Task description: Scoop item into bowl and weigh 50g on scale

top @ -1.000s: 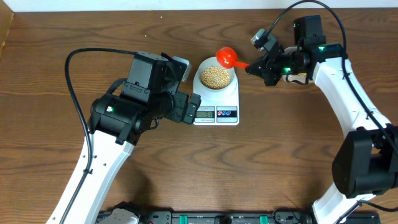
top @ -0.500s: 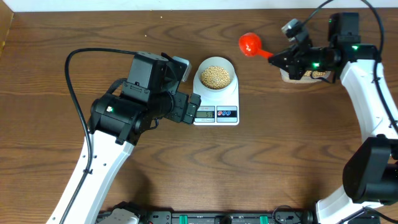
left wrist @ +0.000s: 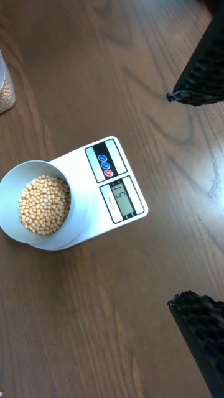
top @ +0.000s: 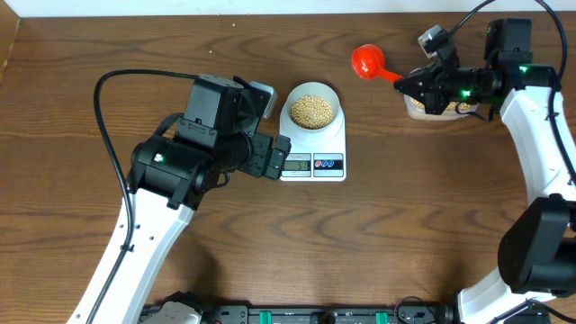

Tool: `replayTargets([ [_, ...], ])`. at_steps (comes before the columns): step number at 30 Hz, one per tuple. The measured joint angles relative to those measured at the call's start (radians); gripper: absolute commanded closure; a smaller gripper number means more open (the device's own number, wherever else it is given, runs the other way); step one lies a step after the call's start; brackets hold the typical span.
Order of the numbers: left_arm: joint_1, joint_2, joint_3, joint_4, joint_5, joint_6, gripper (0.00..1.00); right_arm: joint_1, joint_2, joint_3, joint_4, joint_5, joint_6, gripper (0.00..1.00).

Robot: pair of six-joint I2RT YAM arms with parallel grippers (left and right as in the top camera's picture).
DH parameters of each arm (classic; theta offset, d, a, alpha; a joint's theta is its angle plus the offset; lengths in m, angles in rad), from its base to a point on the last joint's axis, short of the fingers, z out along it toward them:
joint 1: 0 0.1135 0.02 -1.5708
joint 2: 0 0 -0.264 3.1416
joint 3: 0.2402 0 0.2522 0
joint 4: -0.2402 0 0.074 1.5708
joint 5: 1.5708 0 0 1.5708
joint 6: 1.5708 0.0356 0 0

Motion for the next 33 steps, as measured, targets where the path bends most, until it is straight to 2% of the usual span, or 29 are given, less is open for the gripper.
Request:
replayTargets([
  [7, 0.0, 0.0, 0.0, 0.0, 0.0, 0.0, 0.02, 0.091, 0.0, 0.0, 0.021, 0.03, 0.006, 0.99],
  [19, 0.0, 0.0, 0.0, 0.0, 0.0, 0.0, 0.02, 0.278, 0.001, 0.0, 0.022, 0.26, 0.006, 0.99],
  [33, 0.0, 0.0, 0.0, 0.0, 0.0, 0.0, 0.02, 0.368, 0.121, 0.0, 0.102, 0.467, -0.01, 0.99],
])
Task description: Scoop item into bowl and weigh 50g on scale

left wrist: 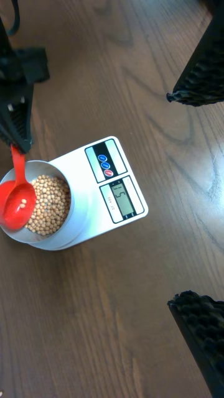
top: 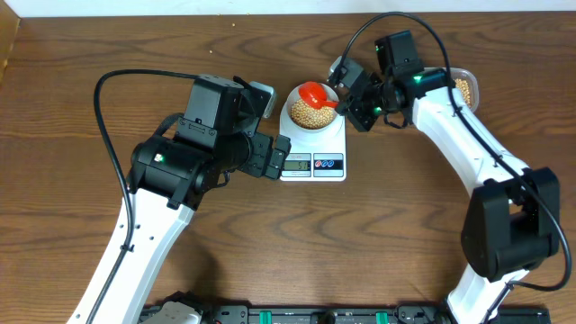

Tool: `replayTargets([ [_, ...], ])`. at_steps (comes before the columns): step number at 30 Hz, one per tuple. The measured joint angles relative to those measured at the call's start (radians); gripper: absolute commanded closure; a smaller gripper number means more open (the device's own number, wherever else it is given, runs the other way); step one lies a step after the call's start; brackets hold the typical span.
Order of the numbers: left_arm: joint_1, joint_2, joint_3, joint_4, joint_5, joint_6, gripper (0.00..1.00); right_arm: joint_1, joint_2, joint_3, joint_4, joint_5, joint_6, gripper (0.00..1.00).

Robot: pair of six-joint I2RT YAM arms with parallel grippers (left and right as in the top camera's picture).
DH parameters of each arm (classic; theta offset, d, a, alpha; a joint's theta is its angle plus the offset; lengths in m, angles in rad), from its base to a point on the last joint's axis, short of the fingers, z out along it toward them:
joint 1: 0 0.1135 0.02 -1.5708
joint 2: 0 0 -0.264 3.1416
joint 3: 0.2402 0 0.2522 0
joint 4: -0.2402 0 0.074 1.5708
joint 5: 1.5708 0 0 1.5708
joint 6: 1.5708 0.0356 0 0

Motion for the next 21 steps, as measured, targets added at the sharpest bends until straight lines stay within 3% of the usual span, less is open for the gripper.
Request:
replayTargets([
  [21, 0.0, 0.0, 0.0, 0.0, 0.0, 0.0, 0.02, 0.029, 0.022, 0.0, 0.018, 0.127, -0.004, 0.99],
])
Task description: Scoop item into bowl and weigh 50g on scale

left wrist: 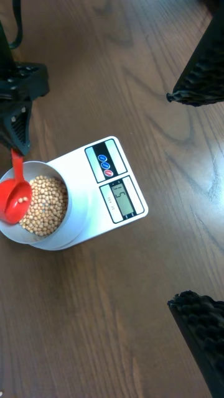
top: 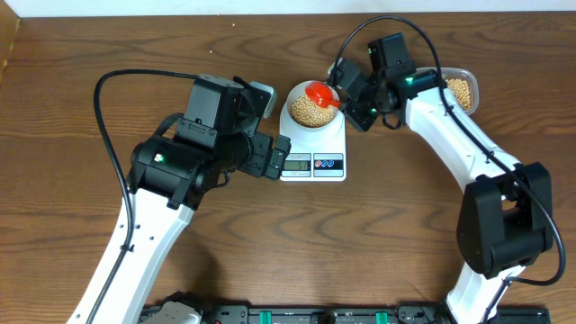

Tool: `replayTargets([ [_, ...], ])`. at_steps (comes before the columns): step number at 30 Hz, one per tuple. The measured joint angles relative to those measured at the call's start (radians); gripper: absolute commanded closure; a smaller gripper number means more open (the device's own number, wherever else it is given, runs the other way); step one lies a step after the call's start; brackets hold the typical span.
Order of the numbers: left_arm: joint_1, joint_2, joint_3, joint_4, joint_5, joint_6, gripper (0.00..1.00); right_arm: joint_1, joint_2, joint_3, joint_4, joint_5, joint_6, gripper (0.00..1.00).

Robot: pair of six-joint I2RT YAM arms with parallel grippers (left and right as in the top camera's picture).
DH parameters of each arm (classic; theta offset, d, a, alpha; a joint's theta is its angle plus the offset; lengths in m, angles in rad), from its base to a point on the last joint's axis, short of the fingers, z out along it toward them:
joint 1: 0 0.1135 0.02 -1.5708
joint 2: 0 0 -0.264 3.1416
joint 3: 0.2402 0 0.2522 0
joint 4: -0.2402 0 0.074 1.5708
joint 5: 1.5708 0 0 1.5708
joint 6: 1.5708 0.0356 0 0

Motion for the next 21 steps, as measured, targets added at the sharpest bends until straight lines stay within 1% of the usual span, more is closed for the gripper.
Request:
replayTargets([
  [11, 0.0, 0.0, 0.0, 0.0, 0.0, 0.0, 0.02, 0.022, 0.0, 0.0, -0.002, 0.01, 0.0, 0.99],
  [21, 0.0, 0.0, 0.0, 0.0, 0.0, 0.0, 0.02, 0.054, 0.0, 0.0, -0.045, 0.002, 0.0, 0.99],
])
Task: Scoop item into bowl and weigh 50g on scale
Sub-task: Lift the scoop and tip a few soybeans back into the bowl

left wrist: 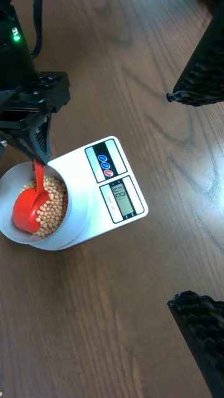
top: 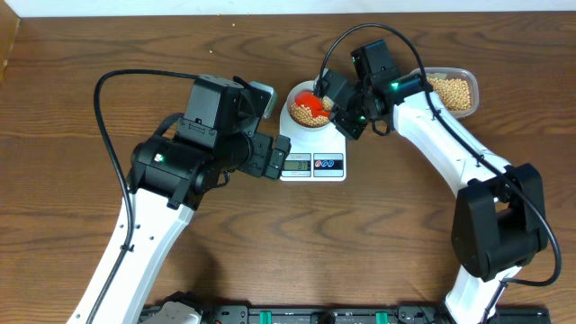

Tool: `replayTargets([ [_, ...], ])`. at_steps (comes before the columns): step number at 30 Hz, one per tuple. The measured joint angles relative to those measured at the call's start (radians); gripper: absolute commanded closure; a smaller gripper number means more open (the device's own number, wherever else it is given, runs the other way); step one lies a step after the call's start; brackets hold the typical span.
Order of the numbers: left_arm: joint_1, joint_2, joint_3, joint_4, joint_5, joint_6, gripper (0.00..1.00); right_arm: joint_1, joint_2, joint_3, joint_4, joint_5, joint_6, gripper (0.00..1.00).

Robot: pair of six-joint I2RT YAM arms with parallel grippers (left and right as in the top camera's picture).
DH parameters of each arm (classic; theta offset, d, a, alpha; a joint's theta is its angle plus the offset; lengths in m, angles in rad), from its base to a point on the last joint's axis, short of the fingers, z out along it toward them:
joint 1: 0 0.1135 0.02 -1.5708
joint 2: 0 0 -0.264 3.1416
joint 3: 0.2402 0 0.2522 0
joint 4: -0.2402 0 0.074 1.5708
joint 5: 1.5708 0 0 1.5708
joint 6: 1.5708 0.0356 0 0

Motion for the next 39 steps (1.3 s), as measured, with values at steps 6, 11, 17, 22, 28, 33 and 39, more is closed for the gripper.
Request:
replayTargets([
  [6, 0.0, 0.0, 0.0, 0.0, 0.0, 0.0, 0.02, 0.002, 0.0, 0.0, 0.001, -0.019, 0.0, 0.99],
  [11, 0.0, 0.0, 0.0, 0.0, 0.0, 0.0, 0.02, -0.002, 0.0, 0.0, 0.002, -0.024, 0.001, 0.99],
  [17, 0.0, 0.0, 0.0, 0.0, 0.0, 0.0, 0.02, -0.027, 0.0, 0.0, 0.001, -0.064, 0.018, 0.99],
  [22, 0.0, 0.0, 0.0, 0.0, 0.0, 0.0, 0.02, -0.053, 0.0, 0.009, 0.002, -0.08, 0.028, 0.99],
  [28, 0.0, 0.0, 0.0, 0.0, 0.0, 0.0, 0.02, -0.07, 0.0, 0.013, 0.005, -0.098, 0.037, 0.99],
  [33, 0.0, 0.0, 0.0, 0.0, 0.0, 0.0, 0.02, -0.07, 0.0, 0.014, 0.012, -0.106, 0.04, 0.99],
  [39, 0.0, 0.0, 0.0, 0.0, 0.0, 0.0, 0.02, -0.07, 0.0, 0.015, 0.016, -0.108, 0.04, 0.99],
])
